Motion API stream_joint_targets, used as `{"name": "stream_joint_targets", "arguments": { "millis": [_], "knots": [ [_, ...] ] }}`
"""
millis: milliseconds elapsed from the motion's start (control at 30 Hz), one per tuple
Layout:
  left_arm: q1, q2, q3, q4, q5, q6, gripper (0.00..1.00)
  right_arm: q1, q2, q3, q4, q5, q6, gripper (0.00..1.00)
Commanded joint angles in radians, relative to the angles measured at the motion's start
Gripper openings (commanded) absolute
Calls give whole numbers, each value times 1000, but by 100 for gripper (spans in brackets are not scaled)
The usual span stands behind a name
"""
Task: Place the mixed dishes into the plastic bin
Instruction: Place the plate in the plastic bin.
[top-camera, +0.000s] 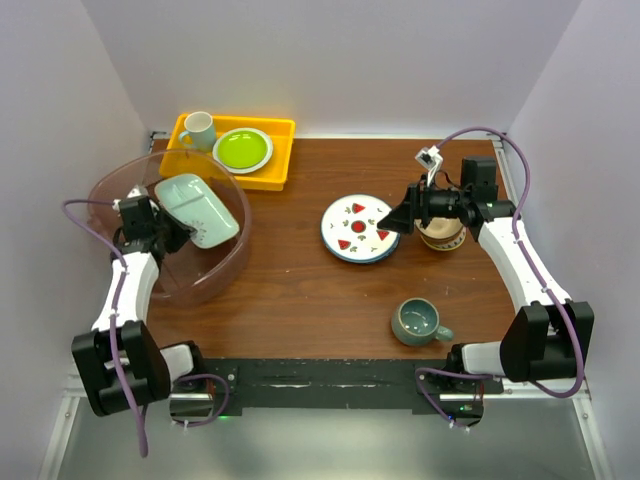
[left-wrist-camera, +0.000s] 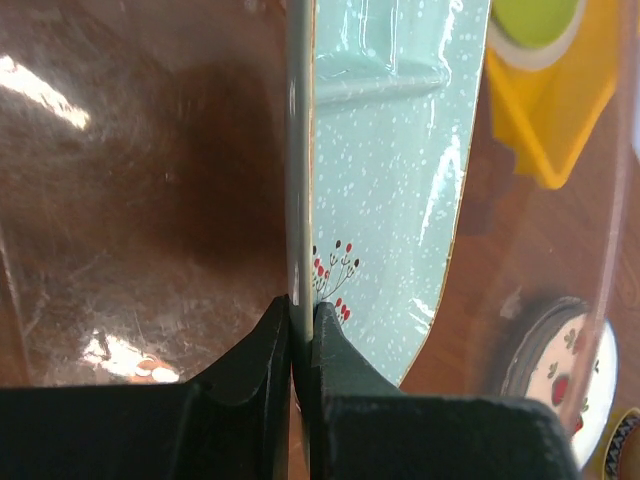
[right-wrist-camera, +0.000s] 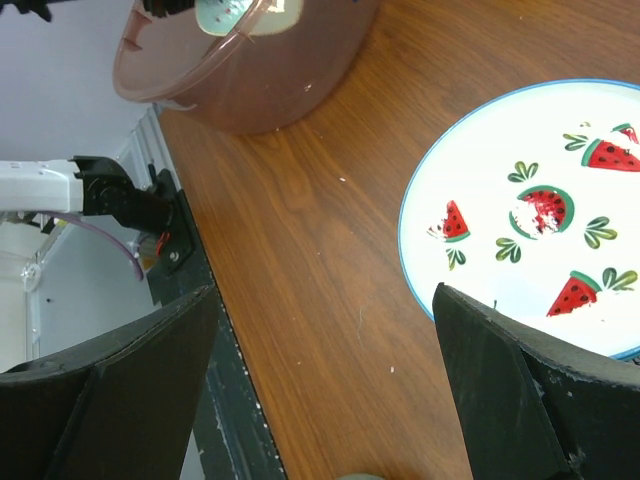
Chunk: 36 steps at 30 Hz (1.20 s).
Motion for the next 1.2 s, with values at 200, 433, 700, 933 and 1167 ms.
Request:
{"name": "stream_joint_targets", "arguments": {
  "millis": [200,433,700,933,1167],
  "knots": [
    [22,141,-25,304,109,-34,0,-1,6,20,-25,26,-57,93],
    [28,261,-28,376,138,-30,0,-4,12,24,-31,36,-63,93],
    [28,304,-49,380,137,-18,25,-2,21,26,-32,42,-65,93],
    [28,284,-30,321,82,22,73,-2,21,26,-35,46,-66,93],
    [28,226,30,166,-7,84,92,-2,21,32,-51,57,-85,93]
  ]
}}
